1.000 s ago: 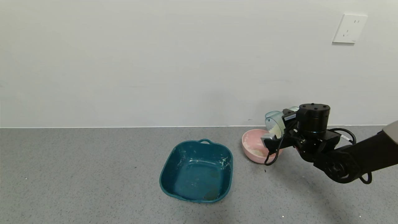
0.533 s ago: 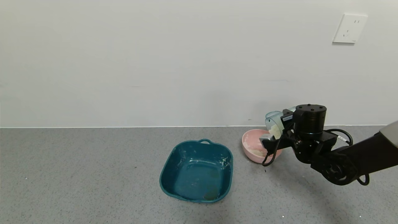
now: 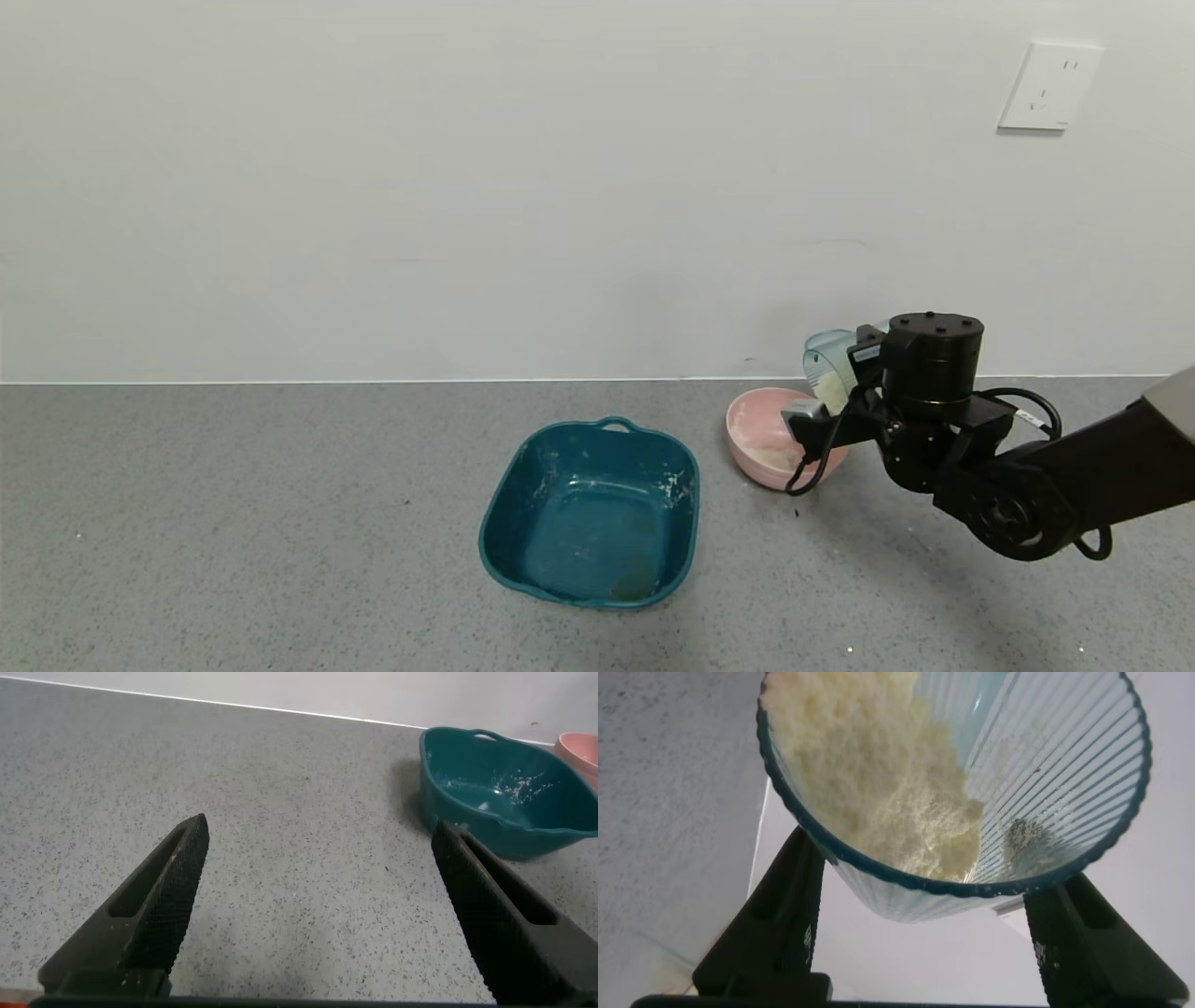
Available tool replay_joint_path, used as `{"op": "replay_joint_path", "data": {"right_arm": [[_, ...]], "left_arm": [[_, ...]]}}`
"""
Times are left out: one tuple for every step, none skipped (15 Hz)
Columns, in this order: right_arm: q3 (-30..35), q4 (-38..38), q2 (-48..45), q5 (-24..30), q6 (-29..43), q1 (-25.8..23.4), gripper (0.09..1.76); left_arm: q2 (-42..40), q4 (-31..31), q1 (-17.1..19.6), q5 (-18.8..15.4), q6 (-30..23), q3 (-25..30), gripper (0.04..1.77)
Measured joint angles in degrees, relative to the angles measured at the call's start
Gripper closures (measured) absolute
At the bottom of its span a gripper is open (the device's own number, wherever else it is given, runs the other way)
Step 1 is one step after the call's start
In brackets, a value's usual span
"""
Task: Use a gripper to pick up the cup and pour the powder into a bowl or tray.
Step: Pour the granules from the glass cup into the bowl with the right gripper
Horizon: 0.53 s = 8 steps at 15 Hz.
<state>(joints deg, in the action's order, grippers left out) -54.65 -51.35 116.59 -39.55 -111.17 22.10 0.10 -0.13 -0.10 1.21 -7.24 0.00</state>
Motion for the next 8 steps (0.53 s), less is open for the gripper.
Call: {"op": "replay_joint_path", "data": {"right_arm": [[-0.15, -0.30, 0.02, -1.88, 0.20, 0.13, 0.55], [-0.09, -0.63, -0.05, -1.88, 0.41, 0.13, 0.55], [0.85, -0.85, -0.17, -1.72, 0.56, 0.41, 0.55], [1.05, -2.26, -0.05, -1.55, 0.67, 0.38, 0.55], [0.68, -4.68, 0.28, -0.94, 0.74, 0.13, 0.55], [0.99, -7.23, 0.61, -0.80, 0.72, 0.09, 0.55], [1.21, -9.62, 1.33, -0.67, 0.72, -0.02, 0.55], [1.57, -11.13, 2.05, -0.66, 0.67, -0.02, 0.55]], "left_arm": [[0.00, -0.02, 0.02, -0.02, 0.00, 0.00, 0.09], [0.00, 0.00, 0.00, 0.00, 0.00, 0.00, 0.09], [0.00, 0.00, 0.00, -0.02, 0.00, 0.00, 0.09], [0.00, -0.02, 0.02, -0.02, 0.00, 0.00, 0.09], [0.00, -0.02, 0.00, -0.02, 0.00, 0.00, 0.09], [0.00, -0.02, -0.01, 0.00, 0.02, 0.00, 0.09], [0.00, -0.02, 0.00, 0.00, 0.02, 0.00, 0.09], [0.00, -0.02, 0.00, 0.00, 0.00, 0.00, 0.09]]}}
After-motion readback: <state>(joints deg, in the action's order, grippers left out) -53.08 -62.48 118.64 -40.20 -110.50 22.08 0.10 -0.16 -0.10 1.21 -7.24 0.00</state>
